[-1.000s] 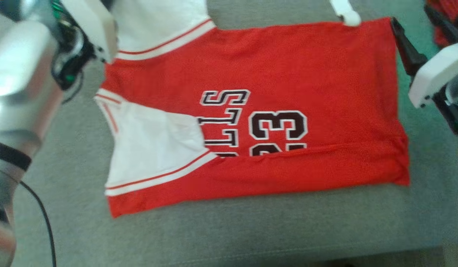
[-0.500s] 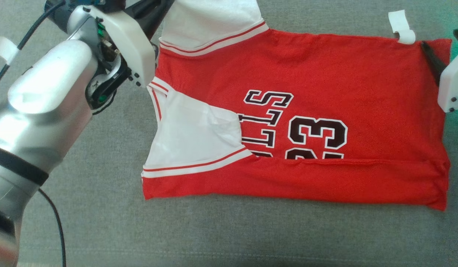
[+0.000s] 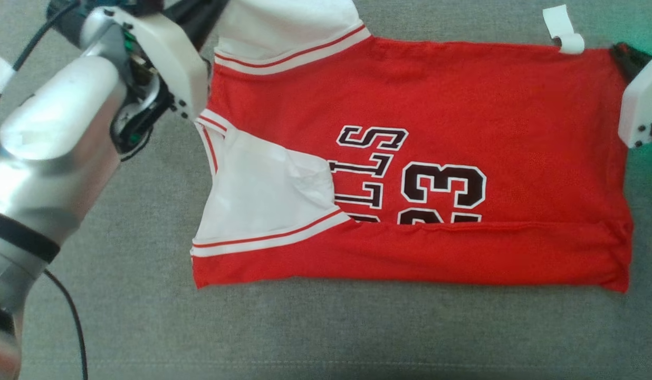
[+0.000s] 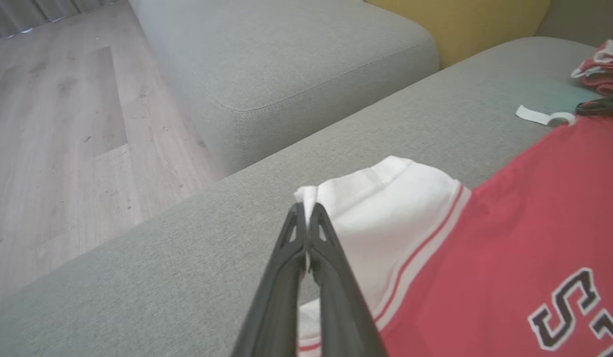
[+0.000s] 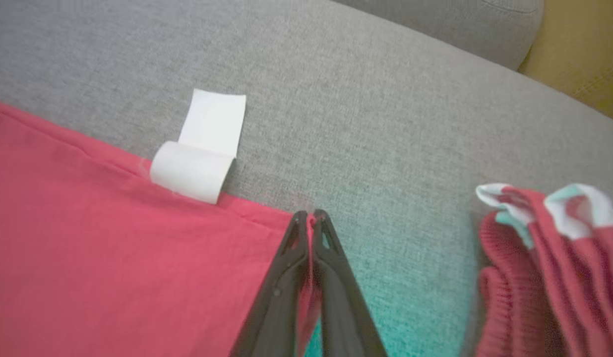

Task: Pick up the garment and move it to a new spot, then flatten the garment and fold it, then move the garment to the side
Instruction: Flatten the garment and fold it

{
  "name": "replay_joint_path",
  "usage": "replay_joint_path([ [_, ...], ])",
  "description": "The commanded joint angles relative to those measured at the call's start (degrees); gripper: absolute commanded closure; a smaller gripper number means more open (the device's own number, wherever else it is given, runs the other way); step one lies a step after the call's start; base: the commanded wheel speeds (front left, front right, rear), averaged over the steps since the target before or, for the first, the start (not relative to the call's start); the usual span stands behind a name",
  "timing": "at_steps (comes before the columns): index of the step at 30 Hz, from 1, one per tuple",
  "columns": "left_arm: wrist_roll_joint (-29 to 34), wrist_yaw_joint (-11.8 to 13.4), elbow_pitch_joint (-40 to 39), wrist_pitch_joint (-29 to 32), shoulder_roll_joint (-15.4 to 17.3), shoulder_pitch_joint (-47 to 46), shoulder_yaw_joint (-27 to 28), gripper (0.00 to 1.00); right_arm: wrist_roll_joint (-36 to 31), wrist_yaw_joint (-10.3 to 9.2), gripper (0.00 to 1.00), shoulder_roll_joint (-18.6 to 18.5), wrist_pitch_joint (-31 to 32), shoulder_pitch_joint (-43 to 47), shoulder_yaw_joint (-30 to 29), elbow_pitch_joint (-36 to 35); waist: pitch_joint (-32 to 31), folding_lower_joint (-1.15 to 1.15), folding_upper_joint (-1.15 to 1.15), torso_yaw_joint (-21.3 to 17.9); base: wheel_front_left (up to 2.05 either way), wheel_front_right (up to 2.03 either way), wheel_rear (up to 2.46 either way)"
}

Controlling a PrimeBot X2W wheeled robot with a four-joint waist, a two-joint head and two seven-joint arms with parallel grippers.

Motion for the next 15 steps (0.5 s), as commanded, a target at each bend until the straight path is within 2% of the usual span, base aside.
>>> replay_joint_path([
  [1, -0.2, 0.6, -0.1, -0.8, 2.7, -3.0, 2.8, 1.00, 0.4, -0.05, 1.00, -1.7, -1.3, -1.2, 0.3, -1.2, 0.1, 0.00, 0.00, -0.2, 0.00, 0.00, 0.00],
  [11, 0.4, 2.1, 7.2, -5.9, 2.3, -9.3, 6.2, 1.00, 0.4, -0.05, 1.00, 0.0, -11.7, -9.5, -1.6, -0.6, 1.5, 0.00, 0.00, -1.4, 0.00, 0.00, 0.00],
  [15, 1.0, 2.8, 10.3, -7.7, 1.2, -11.9, 7.9, 1.00, -0.2, -0.05, 1.00, 1.1, -15.3, -11.9, -1.1, 0.8, 1.5, 0.00, 0.00, -1.5, 0.00, 0.00, 0.00],
])
